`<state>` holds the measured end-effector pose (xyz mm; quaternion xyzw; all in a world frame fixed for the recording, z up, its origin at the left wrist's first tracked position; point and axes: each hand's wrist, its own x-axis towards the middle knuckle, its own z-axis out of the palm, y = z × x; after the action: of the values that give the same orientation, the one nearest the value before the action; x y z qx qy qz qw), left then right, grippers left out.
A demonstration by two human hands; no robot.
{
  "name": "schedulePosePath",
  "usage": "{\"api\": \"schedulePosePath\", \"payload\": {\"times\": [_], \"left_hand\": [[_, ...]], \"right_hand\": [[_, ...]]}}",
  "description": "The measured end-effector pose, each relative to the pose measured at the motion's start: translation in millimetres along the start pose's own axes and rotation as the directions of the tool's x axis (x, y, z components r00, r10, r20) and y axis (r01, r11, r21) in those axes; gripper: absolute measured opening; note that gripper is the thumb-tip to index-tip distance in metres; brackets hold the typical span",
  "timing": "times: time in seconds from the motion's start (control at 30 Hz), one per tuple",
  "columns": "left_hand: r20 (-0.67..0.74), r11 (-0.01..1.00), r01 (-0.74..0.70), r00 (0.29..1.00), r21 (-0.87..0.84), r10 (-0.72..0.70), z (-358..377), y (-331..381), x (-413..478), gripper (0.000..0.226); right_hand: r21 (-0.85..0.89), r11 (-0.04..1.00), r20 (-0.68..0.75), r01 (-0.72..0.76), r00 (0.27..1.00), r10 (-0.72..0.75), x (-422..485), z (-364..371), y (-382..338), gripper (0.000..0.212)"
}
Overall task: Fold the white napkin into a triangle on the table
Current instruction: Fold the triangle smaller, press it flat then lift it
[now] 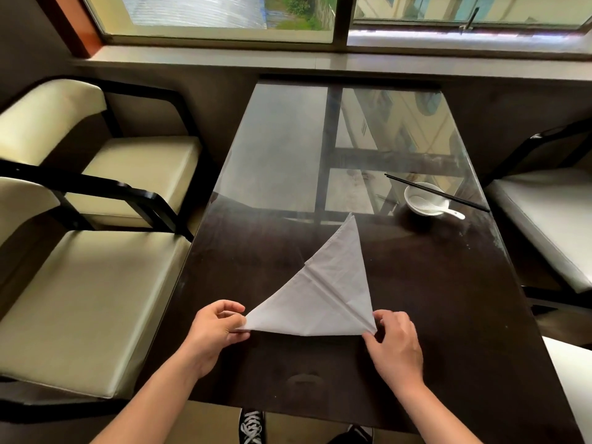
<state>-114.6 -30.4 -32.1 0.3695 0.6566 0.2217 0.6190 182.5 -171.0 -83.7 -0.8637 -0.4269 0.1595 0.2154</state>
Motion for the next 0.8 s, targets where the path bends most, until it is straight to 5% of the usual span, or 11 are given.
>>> {"api": "schedulePosePath", "payload": {"times": [0.17,0.3,0.4,0.53,0.8], "left_hand": [[0.015,0.996,-0.019,1.0,-0.086,0.021,3,5,-12,0.021],[0.045,0.986,-0.026,0.998,-0.166,0.034,5,7,-18,0.026],[0.092,0.976,0.0,0.996,-0.218,0.021,6,10,-23,0.03],[0.135,0.966,-0.008,0.99,-0.258,0.044,3,16,-29,0.031],[0.354,0.898,-0.092,0.898,-0.43,0.262,5,16,-29,0.061]], "right_hand": [[-0.119,0.896,0.006,0.428,0.903,-0.43,-19,9,-23,0.051],[-0.132,0.812,0.038,0.569,0.821,-0.569,-28,23,-51,0.063],[-0.093,0.753,-0.051,0.651,0.752,-0.657,-28,33,-67,0.045],[-0.032,0.724,-0.194,0.689,0.707,-0.68,-21,33,-72,0.004],[0.192,0.815,-0.186,0.546,0.836,-0.516,-20,13,-79,0.012]]}}
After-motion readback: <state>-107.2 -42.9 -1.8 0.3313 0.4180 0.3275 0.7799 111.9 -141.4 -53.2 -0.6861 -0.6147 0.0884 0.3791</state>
